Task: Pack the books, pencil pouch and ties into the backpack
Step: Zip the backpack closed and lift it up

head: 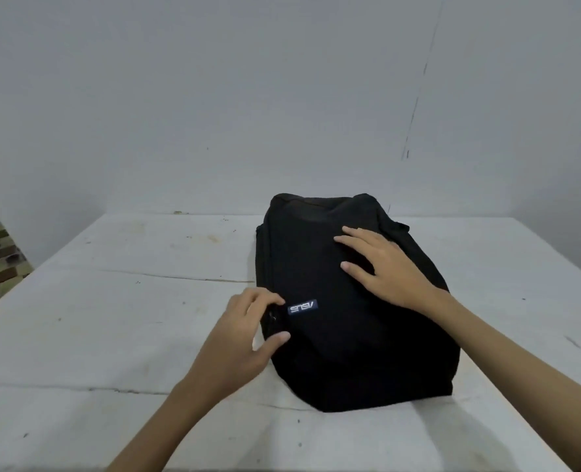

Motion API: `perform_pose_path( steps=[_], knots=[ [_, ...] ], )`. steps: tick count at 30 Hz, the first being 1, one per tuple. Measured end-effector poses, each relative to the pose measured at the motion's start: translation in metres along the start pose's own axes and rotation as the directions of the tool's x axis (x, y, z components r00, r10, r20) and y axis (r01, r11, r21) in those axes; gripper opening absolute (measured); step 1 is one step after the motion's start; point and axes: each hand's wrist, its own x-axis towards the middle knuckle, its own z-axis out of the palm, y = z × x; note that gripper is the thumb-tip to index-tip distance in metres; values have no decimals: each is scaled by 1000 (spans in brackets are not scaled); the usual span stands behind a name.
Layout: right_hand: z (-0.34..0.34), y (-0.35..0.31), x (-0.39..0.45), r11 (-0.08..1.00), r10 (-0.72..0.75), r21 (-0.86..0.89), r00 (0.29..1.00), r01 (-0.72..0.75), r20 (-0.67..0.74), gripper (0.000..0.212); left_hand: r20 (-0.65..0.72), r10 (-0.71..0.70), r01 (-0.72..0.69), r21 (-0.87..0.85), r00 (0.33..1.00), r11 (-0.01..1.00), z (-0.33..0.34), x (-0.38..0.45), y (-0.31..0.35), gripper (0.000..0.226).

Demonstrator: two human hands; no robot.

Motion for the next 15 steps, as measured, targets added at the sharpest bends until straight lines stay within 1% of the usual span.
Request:
perform_pose_path(
  steps=[1,2,4,5,6,7,8,10,11,12,14,15],
  knots=[
    [-2,4,-18,1000,19,11,1000,-19,11,50,28,31,-32,23,999,999,3,-1,3,48],
    [-7,10,-41,998,54,31,998,-55,38,55,87,55,-60,62,995,996,8,-1,8,57],
    [-12,22,-79,989,115,73,985,-126,129,71,192,56,-91,179,980,980,20,0,9,68],
    [-13,30,-95,989,122,58,978,-133,167,80,192,61,-103,215,979,971,25,2,7,67],
    [-16,35,-111,991,126,7,970,-130,209,87,164,68,-104,222,984,970,29,2,9,60],
    [-17,39,-122,992,126,-47,963,-118,239,89,136,73,-103,222,988,970,31,3,10,50],
    [-17,41,-128,990,134,-80,956,-117,261,87,109,88,-112,231,990,966,33,4,11,39],
    [-16,42,-135,988,139,-95,957,-118,253,76,74,122,-138,275,990,952,35,6,14,17],
    [-15,42,-140,987,139,-109,962,-116,234,68,58,124,-135,291,991,947,35,3,21,12],
    [-13,44,-143,986,137,-126,968,-112,209,62,43,120,-127,300,992,945,37,1,23,13],
    [-9,48,-151,983,122,-154,983,-100,139,59,22,156,-155,313,987,937,38,-6,28,9],
    [-7,50,-156,982,89,-173,992,-73,85,58,29,171,-172,307,985,936,39,-12,32,10]
  ],
)
